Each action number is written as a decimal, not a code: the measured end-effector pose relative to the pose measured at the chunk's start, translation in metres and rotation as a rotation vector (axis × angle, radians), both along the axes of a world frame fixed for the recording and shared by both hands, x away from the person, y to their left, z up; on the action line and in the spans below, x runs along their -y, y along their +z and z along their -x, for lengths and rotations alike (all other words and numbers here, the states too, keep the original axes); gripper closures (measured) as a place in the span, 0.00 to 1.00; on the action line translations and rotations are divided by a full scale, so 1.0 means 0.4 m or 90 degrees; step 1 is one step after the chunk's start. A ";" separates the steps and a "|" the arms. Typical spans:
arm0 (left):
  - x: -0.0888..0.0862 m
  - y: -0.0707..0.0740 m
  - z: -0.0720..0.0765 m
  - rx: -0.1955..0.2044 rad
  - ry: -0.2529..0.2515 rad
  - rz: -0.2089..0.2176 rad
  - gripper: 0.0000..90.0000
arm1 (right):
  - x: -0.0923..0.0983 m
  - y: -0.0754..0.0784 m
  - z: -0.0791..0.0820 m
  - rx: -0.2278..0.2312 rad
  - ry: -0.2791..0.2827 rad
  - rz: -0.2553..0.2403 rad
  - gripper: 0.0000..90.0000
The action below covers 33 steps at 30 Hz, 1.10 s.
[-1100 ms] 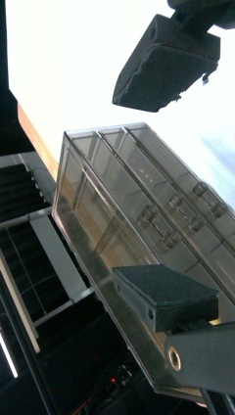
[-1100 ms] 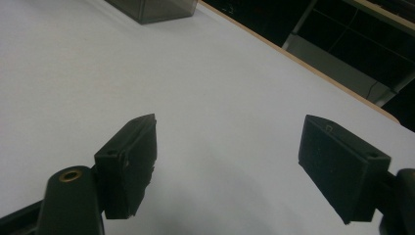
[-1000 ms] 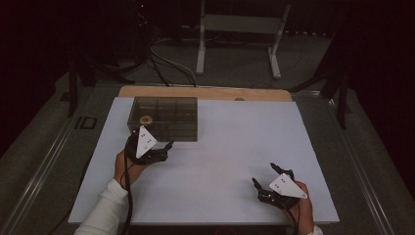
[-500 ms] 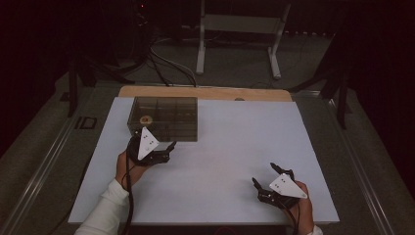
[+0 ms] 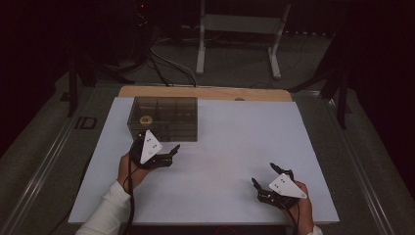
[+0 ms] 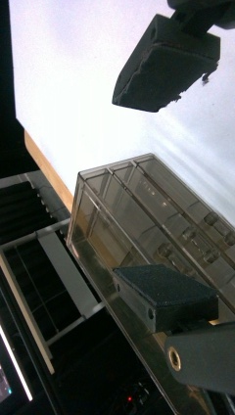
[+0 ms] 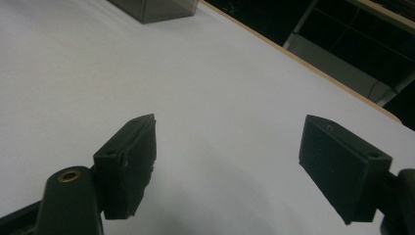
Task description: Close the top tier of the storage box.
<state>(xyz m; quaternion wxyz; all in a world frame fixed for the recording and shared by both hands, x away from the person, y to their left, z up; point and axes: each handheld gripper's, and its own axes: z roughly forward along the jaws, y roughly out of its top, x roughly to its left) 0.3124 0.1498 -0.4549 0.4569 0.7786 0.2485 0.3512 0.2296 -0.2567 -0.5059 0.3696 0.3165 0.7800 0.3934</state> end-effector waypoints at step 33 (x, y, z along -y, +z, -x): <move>0.008 0.005 0.083 0.022 -0.044 -0.035 0.22 | -0.005 0.001 0.004 -0.001 0.019 -0.009 0.23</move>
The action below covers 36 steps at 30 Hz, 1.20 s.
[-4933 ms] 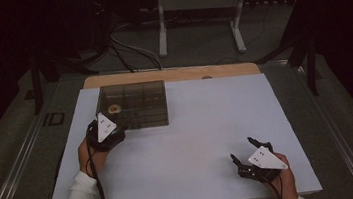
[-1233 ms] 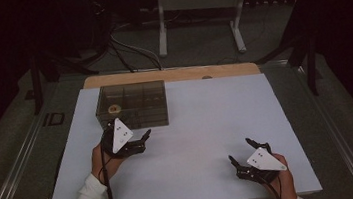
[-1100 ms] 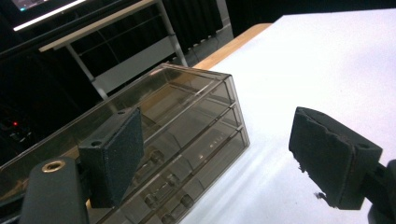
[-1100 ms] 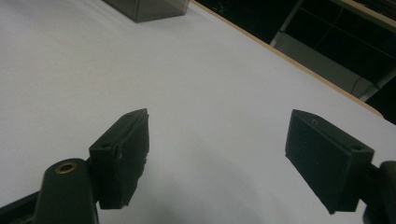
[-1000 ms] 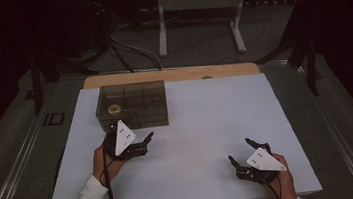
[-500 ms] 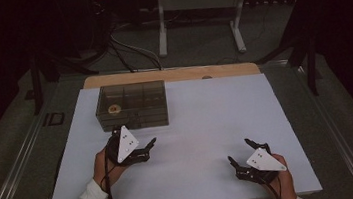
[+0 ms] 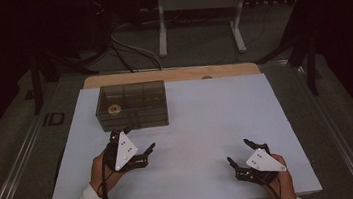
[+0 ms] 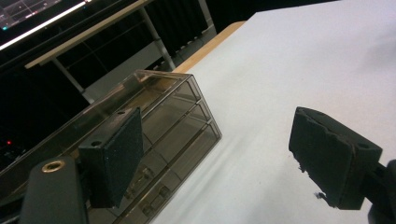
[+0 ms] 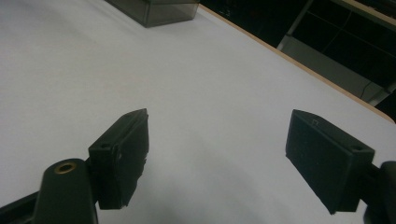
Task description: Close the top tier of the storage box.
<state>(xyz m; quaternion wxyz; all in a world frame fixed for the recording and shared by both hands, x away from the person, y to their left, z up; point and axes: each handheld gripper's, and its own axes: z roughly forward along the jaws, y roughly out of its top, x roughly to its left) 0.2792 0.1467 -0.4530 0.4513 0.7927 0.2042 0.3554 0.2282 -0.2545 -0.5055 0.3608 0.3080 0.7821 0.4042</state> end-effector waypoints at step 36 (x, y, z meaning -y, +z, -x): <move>-0.055 -0.037 0.060 -0.002 0.001 -0.026 0.22 | -0.009 0.005 0.005 0.003 0.006 -0.005 0.23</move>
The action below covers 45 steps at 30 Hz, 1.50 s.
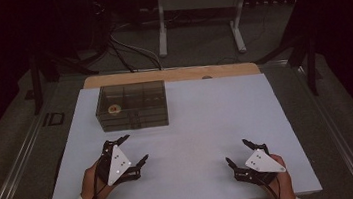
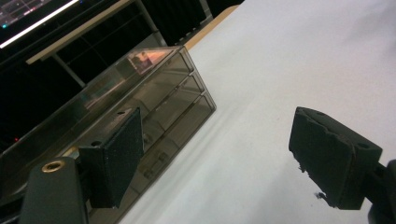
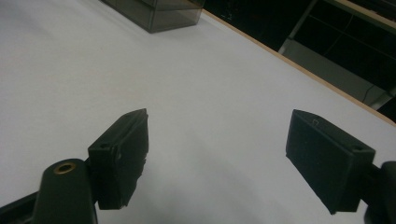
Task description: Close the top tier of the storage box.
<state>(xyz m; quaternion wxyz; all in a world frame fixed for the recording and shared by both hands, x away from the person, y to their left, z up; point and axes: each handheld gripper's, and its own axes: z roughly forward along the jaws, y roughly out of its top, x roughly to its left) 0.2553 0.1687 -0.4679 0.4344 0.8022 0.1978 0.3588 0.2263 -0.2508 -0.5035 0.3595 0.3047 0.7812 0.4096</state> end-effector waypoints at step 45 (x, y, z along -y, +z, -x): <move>-0.091 -0.110 0.067 -0.083 0.044 -0.005 0.22 | -0.008 -0.005 -0.002 -0.021 0.033 -0.023 0.23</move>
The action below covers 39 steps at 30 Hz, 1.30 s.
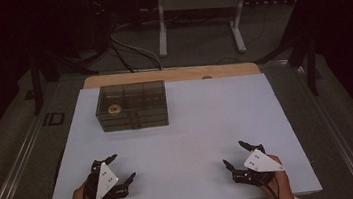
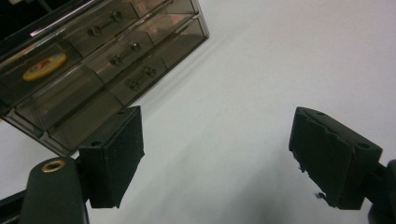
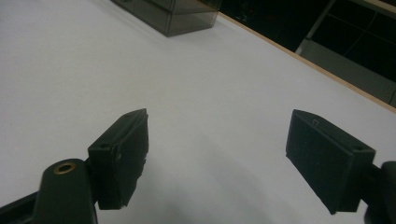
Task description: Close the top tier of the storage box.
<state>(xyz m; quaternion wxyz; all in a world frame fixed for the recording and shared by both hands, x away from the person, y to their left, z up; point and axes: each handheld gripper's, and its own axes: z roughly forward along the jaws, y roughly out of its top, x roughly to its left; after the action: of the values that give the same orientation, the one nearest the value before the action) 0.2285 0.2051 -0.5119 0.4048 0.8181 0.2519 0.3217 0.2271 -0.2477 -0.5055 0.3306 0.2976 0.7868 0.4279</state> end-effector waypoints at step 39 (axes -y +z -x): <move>0.009 -0.011 -0.002 -0.009 -0.012 -0.015 0.22 | -0.010 -0.001 -0.021 -0.009 0.001 0.003 0.23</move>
<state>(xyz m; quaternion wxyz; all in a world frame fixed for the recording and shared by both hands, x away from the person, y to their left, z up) 0.2293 0.2014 -0.5163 0.3966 0.8273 0.2432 0.3150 0.2354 -0.2436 -0.5061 0.3256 0.2989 0.7903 0.4243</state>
